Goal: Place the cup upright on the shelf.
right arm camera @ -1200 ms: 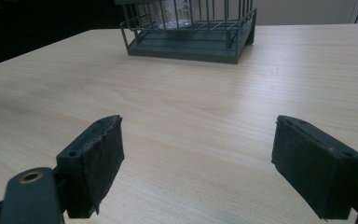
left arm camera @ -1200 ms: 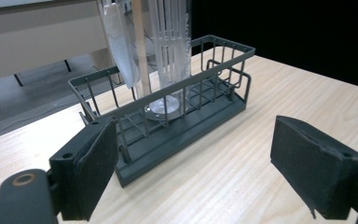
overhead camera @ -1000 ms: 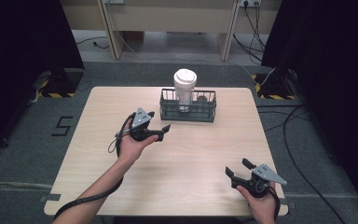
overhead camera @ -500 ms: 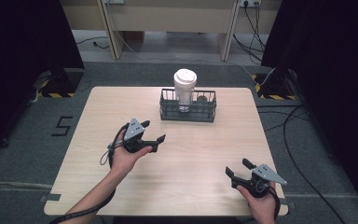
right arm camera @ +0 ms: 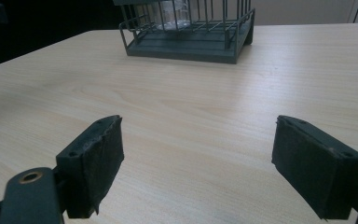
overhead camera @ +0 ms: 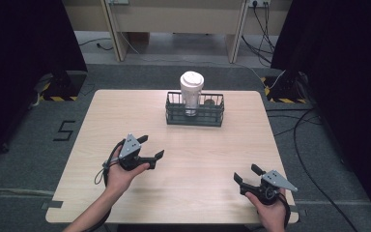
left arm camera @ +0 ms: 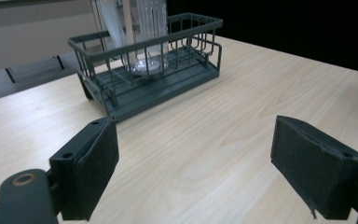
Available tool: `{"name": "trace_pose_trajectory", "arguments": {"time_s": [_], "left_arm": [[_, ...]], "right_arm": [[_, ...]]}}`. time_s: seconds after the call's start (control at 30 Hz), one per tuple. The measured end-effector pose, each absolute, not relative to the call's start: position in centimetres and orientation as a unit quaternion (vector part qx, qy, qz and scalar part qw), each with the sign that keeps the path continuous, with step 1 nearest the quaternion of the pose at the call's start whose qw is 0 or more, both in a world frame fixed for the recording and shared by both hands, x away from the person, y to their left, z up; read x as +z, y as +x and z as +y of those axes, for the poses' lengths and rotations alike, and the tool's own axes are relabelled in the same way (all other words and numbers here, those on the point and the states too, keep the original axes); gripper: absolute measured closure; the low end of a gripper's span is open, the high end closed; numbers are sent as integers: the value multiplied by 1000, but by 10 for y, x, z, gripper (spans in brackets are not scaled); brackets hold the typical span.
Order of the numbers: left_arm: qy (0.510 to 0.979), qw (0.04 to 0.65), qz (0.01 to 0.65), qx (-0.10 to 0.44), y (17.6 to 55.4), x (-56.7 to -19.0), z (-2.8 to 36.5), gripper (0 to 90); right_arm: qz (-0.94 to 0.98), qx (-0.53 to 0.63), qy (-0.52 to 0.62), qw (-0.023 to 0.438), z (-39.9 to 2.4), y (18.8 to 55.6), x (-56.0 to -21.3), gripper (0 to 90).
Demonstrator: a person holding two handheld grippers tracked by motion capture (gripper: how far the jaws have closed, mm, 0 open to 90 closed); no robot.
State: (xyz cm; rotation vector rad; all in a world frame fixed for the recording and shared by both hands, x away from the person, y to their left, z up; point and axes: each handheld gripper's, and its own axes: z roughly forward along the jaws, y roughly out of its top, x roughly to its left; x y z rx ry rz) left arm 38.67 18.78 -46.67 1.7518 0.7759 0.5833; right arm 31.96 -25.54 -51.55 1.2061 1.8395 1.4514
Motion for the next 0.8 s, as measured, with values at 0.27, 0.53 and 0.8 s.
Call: {"name": "trace_pose_trajectory", "arguments": {"time_s": [0.27,0.53,0.8], "left_arm": [[740,530,335,243,370,-486,202,146],[728,534,345,255,349,-507,209,146],[727,534,339,268,345,-508,211,146]], "right_arm": [[676,533,443,251,-255,320,-516,172],[675,534,442,252,-256,320,-516,170],[676,533,444,250,-256,320,-516,170]]}}
